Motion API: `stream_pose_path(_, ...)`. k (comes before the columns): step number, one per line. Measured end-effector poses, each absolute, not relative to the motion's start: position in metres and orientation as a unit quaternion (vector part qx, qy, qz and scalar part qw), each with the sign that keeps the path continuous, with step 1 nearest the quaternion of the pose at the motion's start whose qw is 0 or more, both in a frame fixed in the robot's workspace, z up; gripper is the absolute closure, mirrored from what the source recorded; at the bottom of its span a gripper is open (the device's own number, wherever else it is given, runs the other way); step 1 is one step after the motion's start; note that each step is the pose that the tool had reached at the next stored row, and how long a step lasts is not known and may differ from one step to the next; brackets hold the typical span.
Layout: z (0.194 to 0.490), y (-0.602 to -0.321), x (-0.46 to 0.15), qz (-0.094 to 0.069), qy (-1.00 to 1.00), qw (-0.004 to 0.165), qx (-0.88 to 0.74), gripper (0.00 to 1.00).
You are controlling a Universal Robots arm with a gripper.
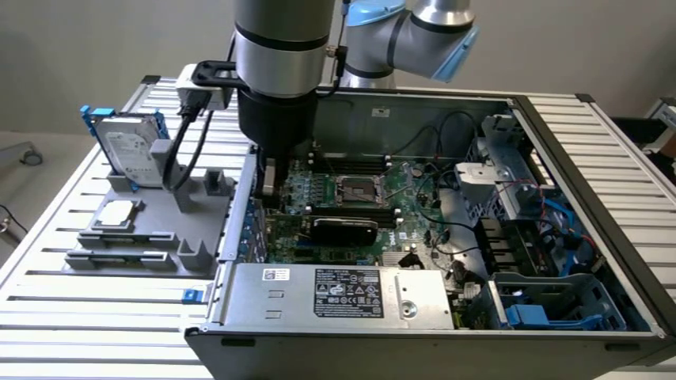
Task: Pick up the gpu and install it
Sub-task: 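Insert the gpu into the slot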
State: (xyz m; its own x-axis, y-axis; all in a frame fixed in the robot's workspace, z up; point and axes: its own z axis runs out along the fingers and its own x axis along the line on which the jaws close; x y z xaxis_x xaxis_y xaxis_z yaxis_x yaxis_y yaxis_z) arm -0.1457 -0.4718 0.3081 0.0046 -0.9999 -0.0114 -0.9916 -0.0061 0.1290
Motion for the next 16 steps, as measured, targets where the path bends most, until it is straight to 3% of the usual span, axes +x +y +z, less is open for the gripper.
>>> stream_pose_path(16, 0.3063, -0.4719, -0.1464, -0.053, -0.703, 0.038, 0.708, 0.89)
